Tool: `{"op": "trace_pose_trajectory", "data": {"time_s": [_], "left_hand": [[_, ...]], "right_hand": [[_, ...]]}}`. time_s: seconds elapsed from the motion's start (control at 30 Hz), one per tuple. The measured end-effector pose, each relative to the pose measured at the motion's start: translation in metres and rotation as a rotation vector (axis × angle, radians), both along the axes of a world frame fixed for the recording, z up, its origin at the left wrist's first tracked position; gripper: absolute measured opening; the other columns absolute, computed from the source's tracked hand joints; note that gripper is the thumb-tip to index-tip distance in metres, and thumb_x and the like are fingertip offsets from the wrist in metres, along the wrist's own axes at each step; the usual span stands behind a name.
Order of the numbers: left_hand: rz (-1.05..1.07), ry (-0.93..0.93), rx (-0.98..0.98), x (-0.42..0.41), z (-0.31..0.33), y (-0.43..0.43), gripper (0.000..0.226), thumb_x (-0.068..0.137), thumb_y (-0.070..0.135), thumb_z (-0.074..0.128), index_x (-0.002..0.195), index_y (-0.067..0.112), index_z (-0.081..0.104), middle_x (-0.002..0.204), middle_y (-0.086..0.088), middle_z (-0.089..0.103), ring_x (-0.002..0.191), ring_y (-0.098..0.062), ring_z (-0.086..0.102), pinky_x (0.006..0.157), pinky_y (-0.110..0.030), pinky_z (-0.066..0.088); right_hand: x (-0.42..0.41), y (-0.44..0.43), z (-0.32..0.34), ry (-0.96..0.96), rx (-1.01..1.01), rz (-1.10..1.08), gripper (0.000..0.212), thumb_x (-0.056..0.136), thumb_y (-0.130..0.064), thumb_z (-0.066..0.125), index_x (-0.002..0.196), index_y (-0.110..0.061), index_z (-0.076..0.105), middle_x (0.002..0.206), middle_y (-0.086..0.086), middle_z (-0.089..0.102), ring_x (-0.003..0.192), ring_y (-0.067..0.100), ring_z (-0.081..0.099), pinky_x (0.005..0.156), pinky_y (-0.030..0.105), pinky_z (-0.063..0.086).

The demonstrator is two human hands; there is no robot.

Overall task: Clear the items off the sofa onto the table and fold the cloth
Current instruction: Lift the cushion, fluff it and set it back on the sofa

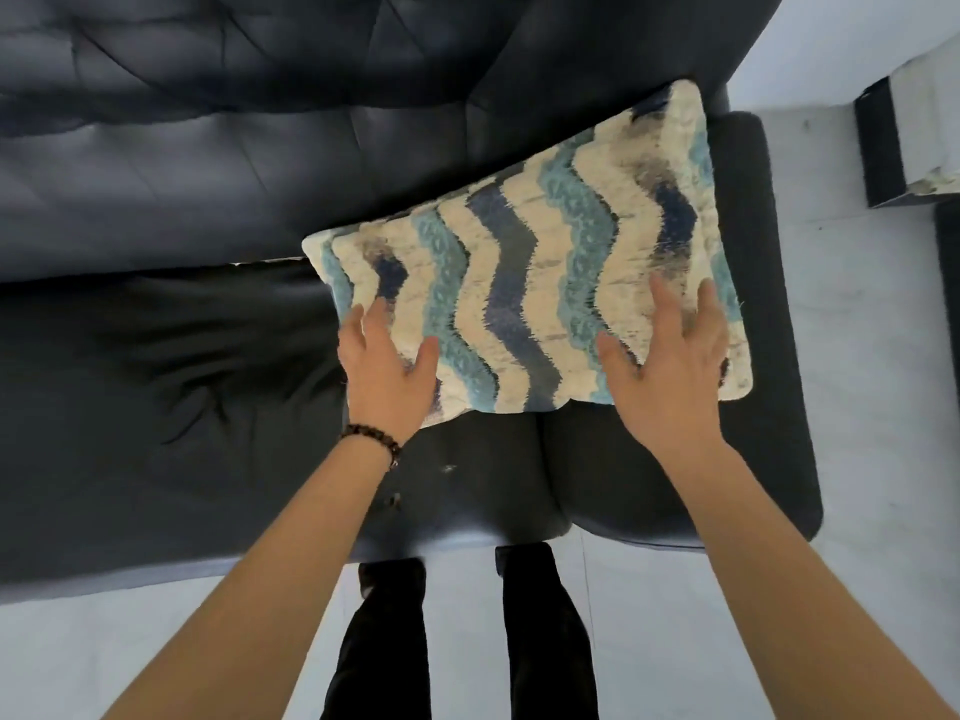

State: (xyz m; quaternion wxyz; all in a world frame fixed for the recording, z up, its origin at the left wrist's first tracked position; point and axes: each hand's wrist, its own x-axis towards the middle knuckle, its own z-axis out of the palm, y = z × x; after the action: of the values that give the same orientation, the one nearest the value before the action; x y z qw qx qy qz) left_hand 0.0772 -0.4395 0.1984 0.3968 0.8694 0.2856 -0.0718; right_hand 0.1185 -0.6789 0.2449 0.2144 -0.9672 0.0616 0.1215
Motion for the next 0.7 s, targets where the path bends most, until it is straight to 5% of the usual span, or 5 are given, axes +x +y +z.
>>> {"op": "trace_pose_trajectory", "data": {"time_s": [0.1,0.17,0.27,0.47,0.7], "left_hand": [[0.152,0.221,-0.1,0.017,-0.062,0.006,0.103,0.084,0.058,0.063,0.155,0.019,-0.001,0.161,-0.014,-0.003,0.148,-0.033,0.004,0.115,-0.045,0.017],[0.284,0.356,-0.216,0.021,-0.095,0.011,0.115,0.08,0.06,0.067,0.154,0.016,-0.009,0.16,-0.015,0.015,0.144,-0.033,0.025,0.111,-0.042,0.029],[0.383,0.388,-0.155,0.021,-0.116,0.026,0.066,0.087,0.042,0.066,0.138,0.007,0.042,0.128,-0.016,0.059,0.117,-0.034,0.057,0.09,-0.036,0.045],[0.422,-0.094,-0.151,-0.016,-0.068,0.069,0.019,0.094,0.021,0.06,0.088,0.012,0.044,0.071,-0.004,0.044,0.064,-0.022,0.043,0.062,-0.036,0.041],[0.472,-0.455,0.055,-0.054,-0.004,0.183,0.03,0.096,0.02,0.057,0.084,0.034,0.033,0.073,0.005,0.039,0.064,-0.007,0.04,0.065,-0.024,0.037]], "right_hand": [[0.009,0.008,-0.033,0.092,-0.195,-0.059,0.097,0.091,-0.056,0.058,0.158,-0.018,-0.001,0.16,0.025,0.01,0.141,0.048,0.025,0.106,0.057,0.032],[0.015,0.01,-0.046,0.066,-0.237,-0.087,0.105,0.088,-0.053,0.065,0.157,-0.014,-0.004,0.154,0.024,0.026,0.132,0.046,0.037,0.102,0.054,0.037],[0.025,0.019,-0.056,0.04,-0.123,-0.155,0.085,0.09,-0.038,0.068,0.154,-0.013,0.018,0.141,0.016,0.05,0.121,0.04,0.052,0.094,0.045,0.042],[-0.005,0.061,-0.042,-0.119,0.048,-0.121,0.021,0.097,-0.035,0.057,0.09,-0.021,0.042,0.081,0.002,0.06,0.063,0.021,0.051,0.054,0.032,0.031],[-0.029,0.168,-0.058,-0.239,0.45,-0.001,0.015,0.098,-0.025,0.059,0.093,-0.015,0.048,0.085,0.003,0.054,0.075,0.018,0.053,0.062,0.022,0.043]]}}
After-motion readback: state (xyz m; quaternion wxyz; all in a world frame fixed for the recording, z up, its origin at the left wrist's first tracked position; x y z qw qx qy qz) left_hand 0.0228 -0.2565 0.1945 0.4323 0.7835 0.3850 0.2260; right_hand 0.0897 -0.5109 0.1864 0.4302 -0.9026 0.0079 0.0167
